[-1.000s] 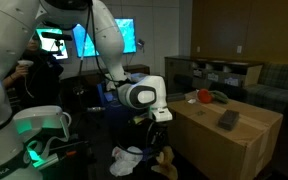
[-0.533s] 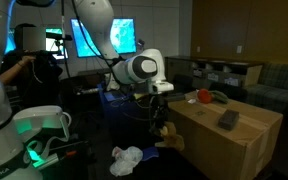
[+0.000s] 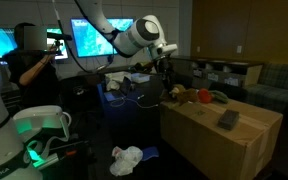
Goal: Pick up all the object from the box and put them on the table, then pick up all the objects from the table and put them on the box
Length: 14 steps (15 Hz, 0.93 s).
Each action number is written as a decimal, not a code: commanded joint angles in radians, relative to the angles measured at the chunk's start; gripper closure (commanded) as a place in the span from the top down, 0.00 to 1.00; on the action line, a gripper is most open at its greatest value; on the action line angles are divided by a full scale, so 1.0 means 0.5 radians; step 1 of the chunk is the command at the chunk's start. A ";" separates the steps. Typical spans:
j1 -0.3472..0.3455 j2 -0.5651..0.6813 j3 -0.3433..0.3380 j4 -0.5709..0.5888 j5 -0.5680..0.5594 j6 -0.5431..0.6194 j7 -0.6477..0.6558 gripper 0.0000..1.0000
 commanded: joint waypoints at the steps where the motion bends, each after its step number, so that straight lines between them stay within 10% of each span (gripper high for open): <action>1: -0.145 0.166 0.210 0.309 -0.042 -0.014 -0.061 0.12; 14: -0.216 1.160 0.249 1.411 0.214 0.091 -0.617 0.11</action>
